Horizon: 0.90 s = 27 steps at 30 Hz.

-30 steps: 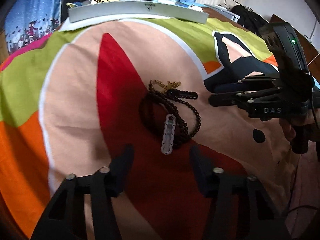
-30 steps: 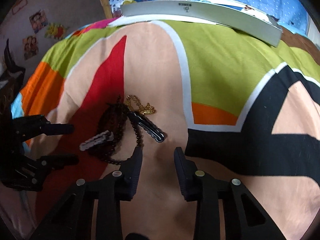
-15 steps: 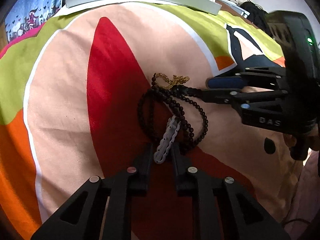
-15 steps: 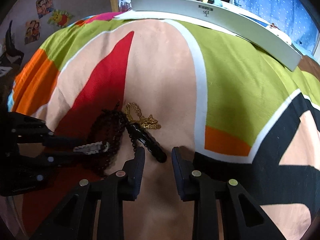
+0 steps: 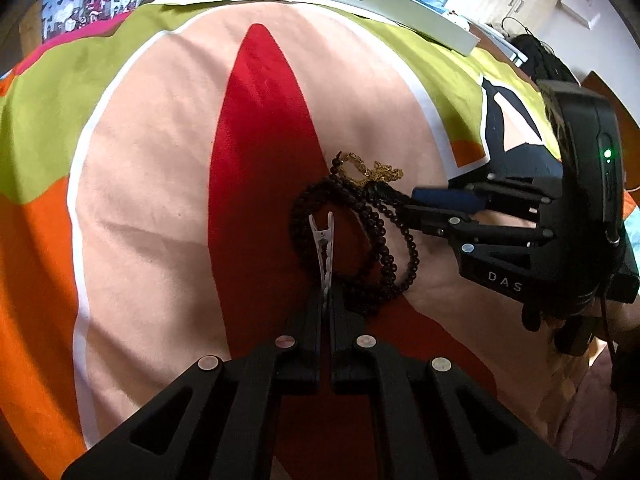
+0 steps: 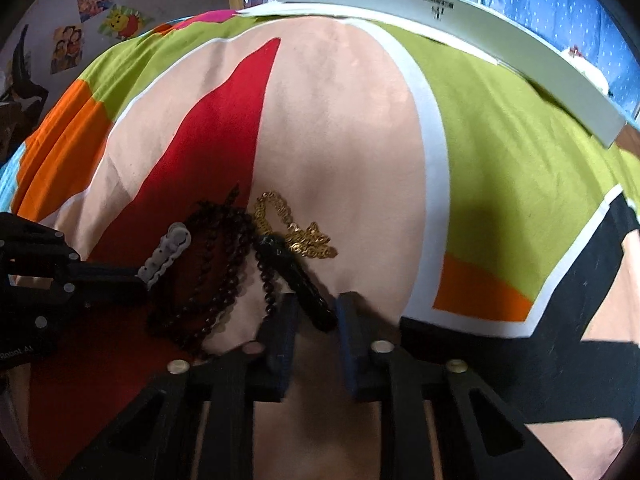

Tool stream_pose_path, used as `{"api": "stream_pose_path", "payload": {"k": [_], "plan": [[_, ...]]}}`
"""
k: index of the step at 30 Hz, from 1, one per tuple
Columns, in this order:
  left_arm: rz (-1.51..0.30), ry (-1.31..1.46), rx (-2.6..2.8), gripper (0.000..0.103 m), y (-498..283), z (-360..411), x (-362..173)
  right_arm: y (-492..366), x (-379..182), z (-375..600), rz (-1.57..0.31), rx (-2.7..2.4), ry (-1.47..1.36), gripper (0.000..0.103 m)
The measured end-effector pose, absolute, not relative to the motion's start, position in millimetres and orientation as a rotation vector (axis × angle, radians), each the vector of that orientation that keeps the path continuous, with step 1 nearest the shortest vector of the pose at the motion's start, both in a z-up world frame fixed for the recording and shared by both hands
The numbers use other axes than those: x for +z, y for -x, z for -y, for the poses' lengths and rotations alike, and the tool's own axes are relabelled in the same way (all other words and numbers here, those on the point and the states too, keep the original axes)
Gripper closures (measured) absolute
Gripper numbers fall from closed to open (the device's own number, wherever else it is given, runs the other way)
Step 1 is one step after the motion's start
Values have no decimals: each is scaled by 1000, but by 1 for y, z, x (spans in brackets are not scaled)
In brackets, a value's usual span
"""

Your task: Organize jewelry

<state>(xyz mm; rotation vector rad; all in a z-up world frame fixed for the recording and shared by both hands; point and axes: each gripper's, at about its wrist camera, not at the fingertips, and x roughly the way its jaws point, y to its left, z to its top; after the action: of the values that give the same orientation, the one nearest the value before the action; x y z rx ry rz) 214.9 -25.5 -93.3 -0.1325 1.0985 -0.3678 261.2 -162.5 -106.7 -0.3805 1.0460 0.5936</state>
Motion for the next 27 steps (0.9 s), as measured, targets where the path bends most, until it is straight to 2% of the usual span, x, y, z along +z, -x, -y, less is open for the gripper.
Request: {"api": "stream_pose_path", "payload": {"k": [4,13,21,27], "plan": [[-1056,130,-354,102,-209,23,-85,-263,-105,167,-1104,585,299,99],[-913,164,-345,102,-190,17,-51,-240,-77,177,-1054,563,246,99],[-778,223,-301,102,-176,12,-15,-224,-22,189,-891,540,98,99],[-693,208,-272,102,-195,20,21,-236,28,210,-643,504,-84,99]]}}
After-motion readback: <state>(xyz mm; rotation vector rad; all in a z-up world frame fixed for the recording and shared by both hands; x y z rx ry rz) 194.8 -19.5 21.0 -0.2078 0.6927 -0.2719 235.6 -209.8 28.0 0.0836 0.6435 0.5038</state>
